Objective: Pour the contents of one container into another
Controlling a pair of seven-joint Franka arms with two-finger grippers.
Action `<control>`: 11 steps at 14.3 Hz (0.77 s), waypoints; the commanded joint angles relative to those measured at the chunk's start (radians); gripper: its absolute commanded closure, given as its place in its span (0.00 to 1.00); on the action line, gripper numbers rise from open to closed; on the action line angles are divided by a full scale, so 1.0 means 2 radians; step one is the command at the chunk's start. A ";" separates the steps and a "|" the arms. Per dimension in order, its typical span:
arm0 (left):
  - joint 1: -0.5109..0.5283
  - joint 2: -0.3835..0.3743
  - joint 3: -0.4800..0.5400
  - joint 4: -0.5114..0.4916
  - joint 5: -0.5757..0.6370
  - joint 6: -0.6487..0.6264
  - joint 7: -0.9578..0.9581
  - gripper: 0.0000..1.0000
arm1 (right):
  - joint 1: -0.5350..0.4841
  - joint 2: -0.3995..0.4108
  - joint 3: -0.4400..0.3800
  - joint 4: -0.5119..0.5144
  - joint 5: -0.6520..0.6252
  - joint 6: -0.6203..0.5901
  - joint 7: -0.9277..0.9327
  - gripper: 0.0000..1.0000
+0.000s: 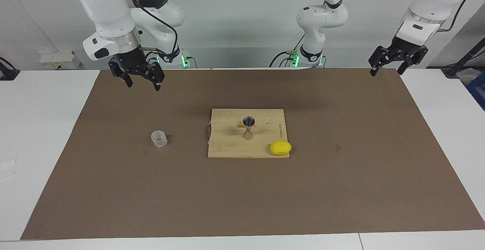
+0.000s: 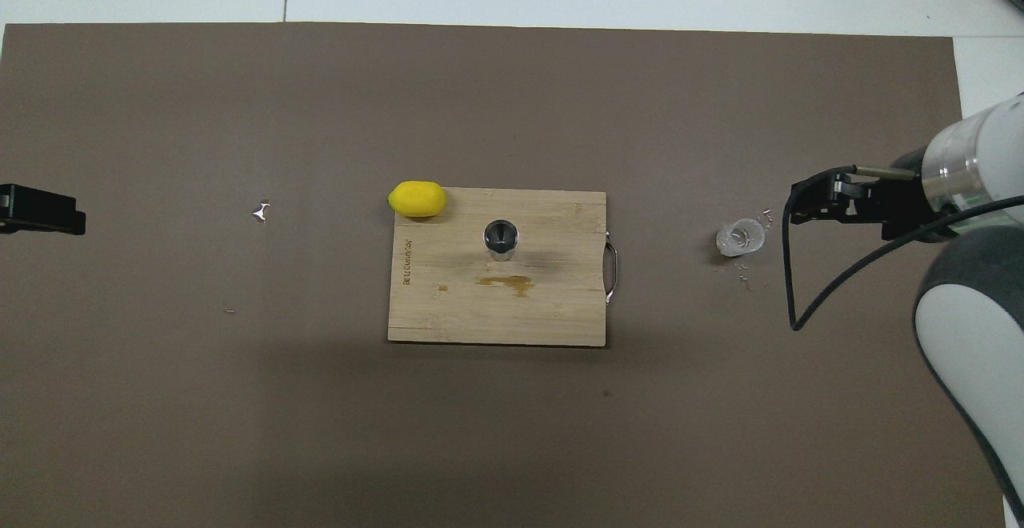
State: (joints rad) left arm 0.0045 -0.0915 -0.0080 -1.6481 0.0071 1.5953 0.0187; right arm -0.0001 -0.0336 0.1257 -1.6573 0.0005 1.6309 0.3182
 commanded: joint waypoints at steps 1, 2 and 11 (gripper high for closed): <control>-0.005 -0.016 0.003 -0.020 -0.005 0.010 -0.006 0.00 | -0.009 0.009 0.003 0.046 -0.006 -0.035 -0.025 0.00; -0.005 -0.016 0.003 -0.020 -0.006 0.010 -0.006 0.00 | -0.010 0.013 0.003 0.049 -0.004 -0.036 -0.026 0.00; -0.005 -0.016 0.003 -0.021 -0.005 0.010 -0.006 0.00 | -0.011 0.005 0.000 0.032 -0.010 -0.041 -0.090 0.00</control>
